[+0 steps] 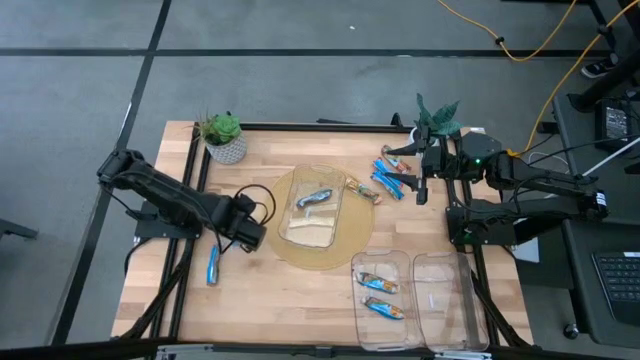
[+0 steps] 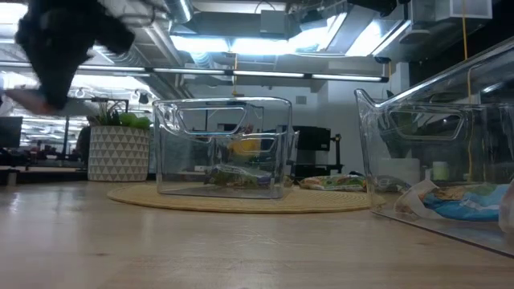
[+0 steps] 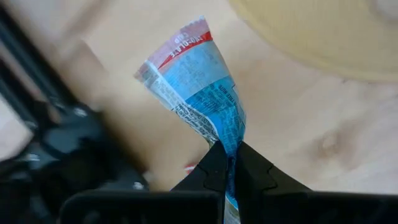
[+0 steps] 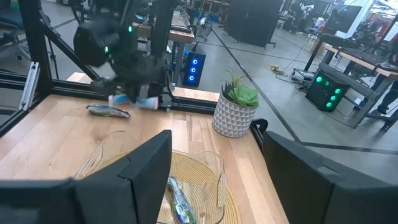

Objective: Pick and place Granola Bars by type
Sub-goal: Put the red granola bar pack into the bottom right transparent bin

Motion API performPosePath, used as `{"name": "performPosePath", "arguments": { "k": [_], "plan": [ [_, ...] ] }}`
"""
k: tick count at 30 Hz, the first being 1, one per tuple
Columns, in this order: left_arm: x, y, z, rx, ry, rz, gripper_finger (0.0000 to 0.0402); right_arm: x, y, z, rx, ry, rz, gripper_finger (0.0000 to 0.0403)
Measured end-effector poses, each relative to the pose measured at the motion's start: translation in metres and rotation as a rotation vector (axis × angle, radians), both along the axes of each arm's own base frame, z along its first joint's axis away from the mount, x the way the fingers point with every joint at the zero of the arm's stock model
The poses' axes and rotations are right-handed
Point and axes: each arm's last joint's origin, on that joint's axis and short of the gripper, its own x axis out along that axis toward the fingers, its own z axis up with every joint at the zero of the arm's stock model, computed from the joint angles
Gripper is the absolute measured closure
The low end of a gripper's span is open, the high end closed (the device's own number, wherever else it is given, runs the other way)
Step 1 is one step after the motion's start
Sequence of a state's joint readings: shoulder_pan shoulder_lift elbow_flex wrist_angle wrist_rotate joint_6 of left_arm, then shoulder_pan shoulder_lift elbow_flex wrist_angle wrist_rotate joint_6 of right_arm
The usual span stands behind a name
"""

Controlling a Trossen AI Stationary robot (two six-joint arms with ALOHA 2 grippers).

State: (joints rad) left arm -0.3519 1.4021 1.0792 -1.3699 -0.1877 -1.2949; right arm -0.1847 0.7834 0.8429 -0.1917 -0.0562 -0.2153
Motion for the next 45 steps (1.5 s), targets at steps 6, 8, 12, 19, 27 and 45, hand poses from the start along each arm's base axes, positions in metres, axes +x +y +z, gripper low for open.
{"name": "performPosePath", "arguments": {
  "k": [6, 8, 12, 19, 27, 45],
  "plan": [
    [0.006, 0.004, 0.045, 0.18, -0.108, -0.031, 0.0398, 0.0, 0.0, 0.0, 0.0, 0.0, -0.001, 0.015],
    [0.011, 0.005, 0.06, 0.229, -0.182, -0.067, 0.0398, 0.0, 0.0, 0.0, 0.0, 0.0, -0.001, 0.015],
    [0.019, 0.005, 0.087, 0.309, -0.311, -0.142, 0.0398, 0.0, 0.0, 0.0, 0.0, 0.0, -0.001, 0.015],
    [0.04, 0.011, 0.116, 0.406, -0.489, -0.287, 0.0398, 0.0, 0.0, 0.0, 0.029, -0.005, -0.005, 0.015],
    [0.068, 0.027, 0.129, 0.455, -0.627, -0.438, 0.0398, 0.001, 0.001, 0.001, 0.086, -0.022, 0.039, 0.015],
    [0.089, 0.054, 0.147, 0.509, -0.765, -0.615, 0.0398, 0.044, -0.002, 0.004, 0.203, -0.178, 0.192, 0.0144]
  ]
}}
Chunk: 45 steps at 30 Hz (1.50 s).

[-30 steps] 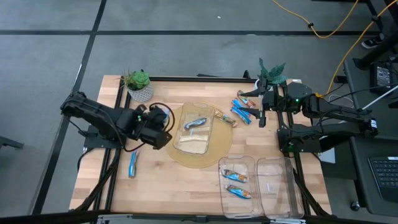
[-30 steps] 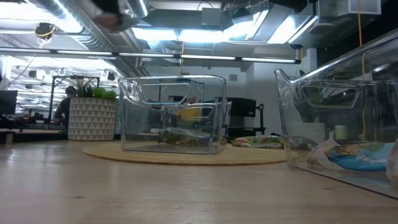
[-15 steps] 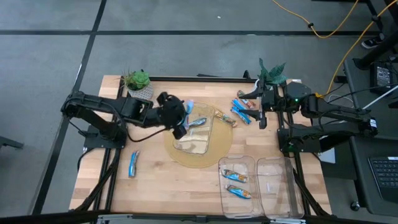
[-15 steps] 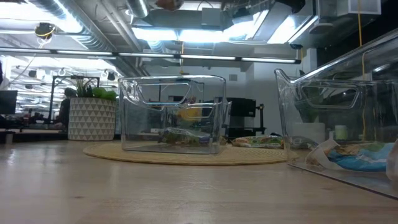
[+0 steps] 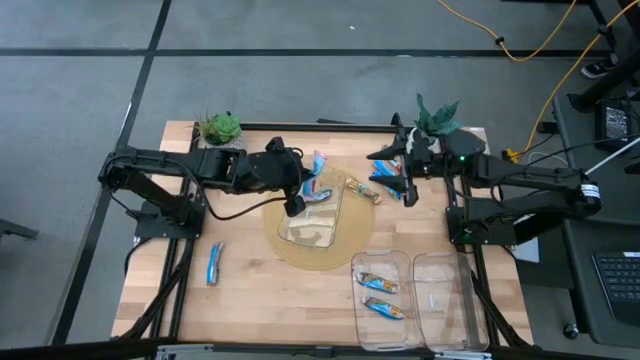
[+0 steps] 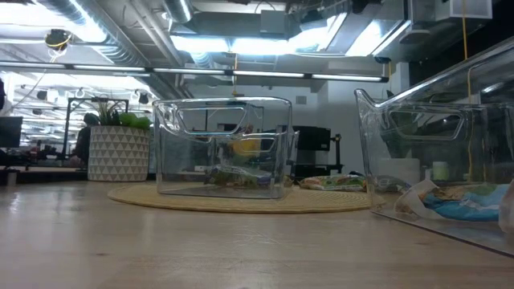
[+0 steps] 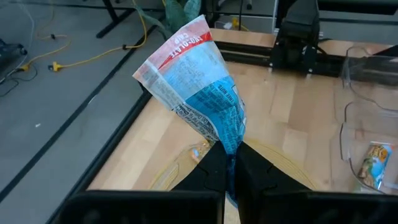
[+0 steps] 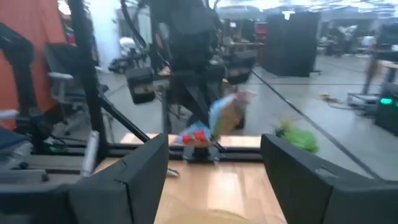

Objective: Pick and place Granola Bars by type
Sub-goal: Put the red granola bar pack into the bottom right transparent bin

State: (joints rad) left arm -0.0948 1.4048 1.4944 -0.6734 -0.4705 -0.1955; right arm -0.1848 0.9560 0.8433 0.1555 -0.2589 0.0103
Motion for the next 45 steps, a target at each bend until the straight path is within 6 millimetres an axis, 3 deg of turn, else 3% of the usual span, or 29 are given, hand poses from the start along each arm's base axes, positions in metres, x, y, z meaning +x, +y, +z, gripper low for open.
{"name": "performPosePath", "arguments": {
  "k": [11, 21, 45],
  "plan": [
    [0.002, 0.0, 0.003, 0.044, -0.013, -0.022, 0.0398, 0.042, -0.006, 0.012, 0.009, 0.026, 0.054, 0.0037],
    [0.004, -0.006, 0.008, 0.091, -0.061, -0.054, 0.0398, 0.07, -0.025, 0.018, 0.035, -0.013, 0.011, 0.0041],
    [0.008, 0.001, 0.016, 0.175, -0.109, -0.069, 0.0398, 0.094, -0.034, 0.006, 0.189, -0.074, 0.145, 0.0044]
  ]
}}
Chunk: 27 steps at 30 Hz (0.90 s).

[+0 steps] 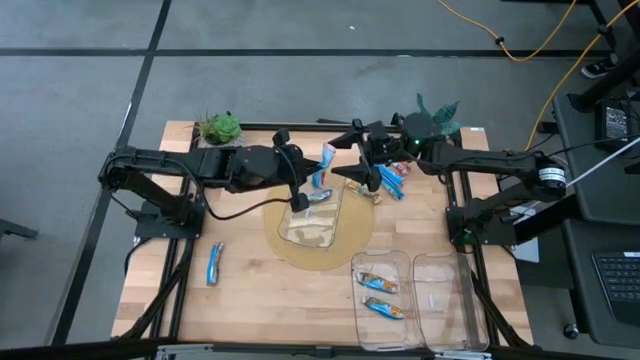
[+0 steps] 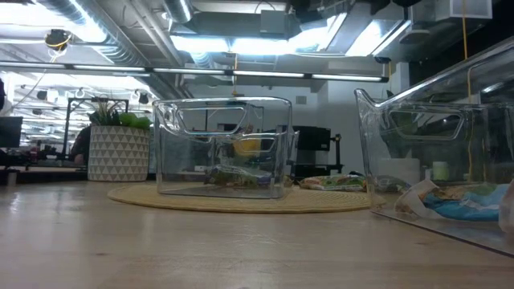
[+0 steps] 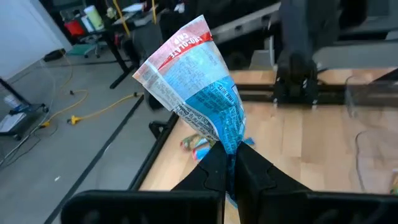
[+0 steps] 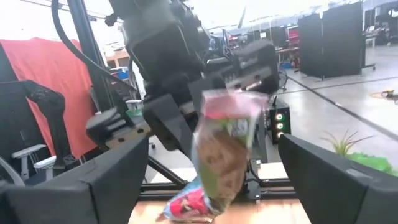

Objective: Pick and place Granola Bars by type
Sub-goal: Put the red granola bar pack into the bottom right transparent bin

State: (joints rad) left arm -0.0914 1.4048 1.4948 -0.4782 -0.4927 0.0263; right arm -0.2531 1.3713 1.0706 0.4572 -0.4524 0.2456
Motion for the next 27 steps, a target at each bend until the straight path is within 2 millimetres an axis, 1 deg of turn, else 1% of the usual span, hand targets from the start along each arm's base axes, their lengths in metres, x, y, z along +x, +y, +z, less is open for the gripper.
{"name": "performPosePath", "arguments": {
  "k": [3, 8, 27],
  "plan": [
    [0.0012, 0.0019, 0.0017, -0.003, -0.014, -0.028, 0.0398, 0.0034, -0.0005, -0.0028, 0.012, 0.002, 0.018, 0.0057],
    [0.0019, 0.0057, 0.0027, -0.008, -0.026, -0.026, 0.0398, 0.0042, -0.0005, -0.001, 0.002, -0.03, 0.018, 0.009],
    [0.0077, 0.0068, 0.0011, 0.004, -0.033, -0.047, 0.0398, 0.0045, -0.0007, -0.0011, -0.004, -0.034, 0.016, 0.0253]
  ]
}}
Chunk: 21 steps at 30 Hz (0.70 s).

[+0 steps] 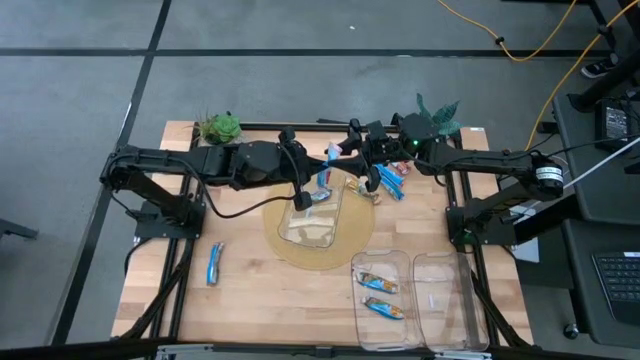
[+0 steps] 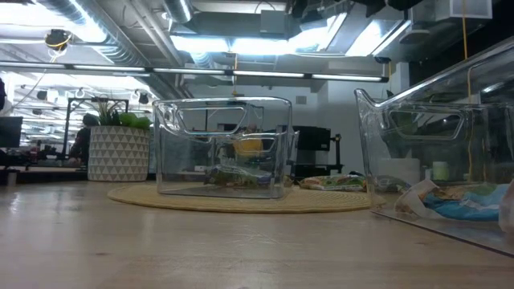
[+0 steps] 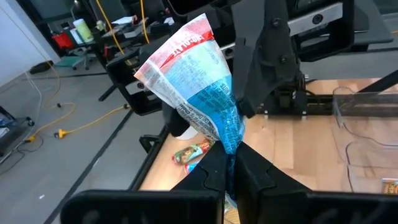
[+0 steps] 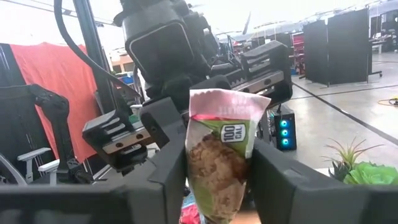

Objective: Pick and place Granola Bars by type
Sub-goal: Put the red granola bar pack into the bottom right transparent bin

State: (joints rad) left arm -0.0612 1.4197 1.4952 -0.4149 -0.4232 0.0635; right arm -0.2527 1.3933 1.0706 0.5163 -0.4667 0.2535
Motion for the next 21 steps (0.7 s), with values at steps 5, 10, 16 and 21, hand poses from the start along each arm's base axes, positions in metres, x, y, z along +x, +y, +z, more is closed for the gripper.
{"name": "performPosePath", "arguments": {
  "k": [5, 10, 16, 21],
  "plan": [
    [0.0, 0.0001, 0.0, -0.01, -0.005, 0.005, 0.0395, 0.0, 0.0, 0.0, 0.0, 0.0, 0.0, 0.0288],
    [0.0, 0.0001, 0.0, -0.03, -0.013, 0.011, 0.0371, 0.0, 0.0, 0.0001, -0.004, -0.002, -0.001, 0.03],
    [-0.0003, -0.0009, 0.0001, -0.022, -0.013, 0.028, 0.0316, -0.0001, 0.0, 0.0003, -0.004, -0.004, -0.001, 0.0301],
    [-0.0036, -0.0044, 0.0022, -0.03, -0.016, 0.01, 0.026, -0.0001, 0.0, 0.0002, -0.004, -0.004, -0.001, 0.0302]
  ]
}}
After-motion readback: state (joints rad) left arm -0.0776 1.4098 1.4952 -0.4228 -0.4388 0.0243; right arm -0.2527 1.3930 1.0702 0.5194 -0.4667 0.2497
